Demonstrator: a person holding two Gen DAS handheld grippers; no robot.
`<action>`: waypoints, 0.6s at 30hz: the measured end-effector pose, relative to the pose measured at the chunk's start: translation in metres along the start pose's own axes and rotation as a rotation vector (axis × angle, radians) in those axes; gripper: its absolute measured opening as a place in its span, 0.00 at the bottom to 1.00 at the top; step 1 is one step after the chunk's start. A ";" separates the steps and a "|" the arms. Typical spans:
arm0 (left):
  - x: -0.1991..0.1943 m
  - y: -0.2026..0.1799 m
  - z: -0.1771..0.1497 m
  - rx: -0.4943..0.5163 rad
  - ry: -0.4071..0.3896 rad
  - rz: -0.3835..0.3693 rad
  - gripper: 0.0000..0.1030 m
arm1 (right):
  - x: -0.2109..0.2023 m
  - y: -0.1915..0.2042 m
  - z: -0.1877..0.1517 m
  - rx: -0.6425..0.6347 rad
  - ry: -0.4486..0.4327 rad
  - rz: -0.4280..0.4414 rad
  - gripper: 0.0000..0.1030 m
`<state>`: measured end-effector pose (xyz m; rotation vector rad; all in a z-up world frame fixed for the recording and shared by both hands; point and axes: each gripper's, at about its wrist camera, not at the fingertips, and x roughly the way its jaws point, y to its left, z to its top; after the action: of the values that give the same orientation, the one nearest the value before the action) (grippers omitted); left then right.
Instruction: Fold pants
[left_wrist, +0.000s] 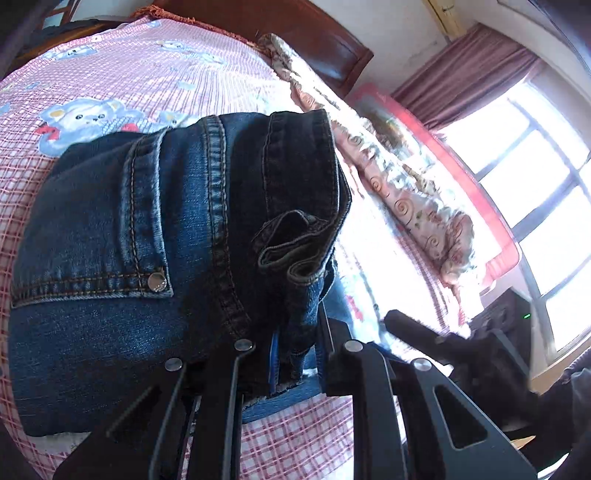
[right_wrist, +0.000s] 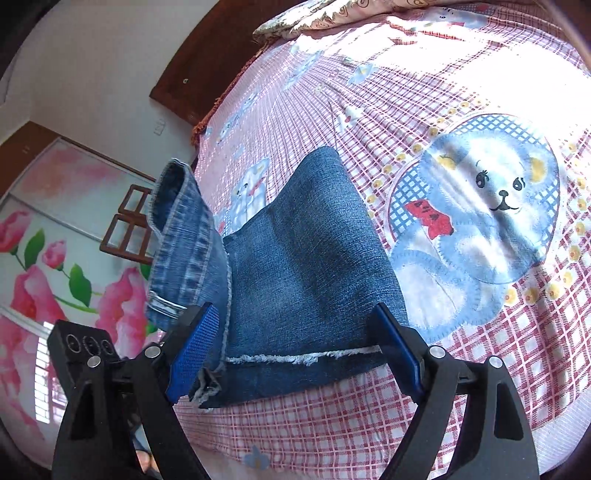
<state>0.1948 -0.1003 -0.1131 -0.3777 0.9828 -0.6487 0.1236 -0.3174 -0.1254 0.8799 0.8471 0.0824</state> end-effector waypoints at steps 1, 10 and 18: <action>0.011 -0.001 -0.009 0.027 0.031 0.033 0.15 | -0.005 -0.004 0.000 0.023 -0.002 0.013 0.81; -0.031 -0.022 -0.039 0.172 -0.015 0.149 0.83 | -0.006 0.020 0.018 -0.050 0.007 0.097 0.81; -0.115 0.049 -0.096 -0.138 -0.073 0.195 0.87 | 0.046 0.045 0.011 -0.218 0.052 -0.098 0.81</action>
<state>0.0838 0.0117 -0.1158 -0.4185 0.9832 -0.3887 0.1744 -0.2768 -0.1187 0.6330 0.9101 0.1102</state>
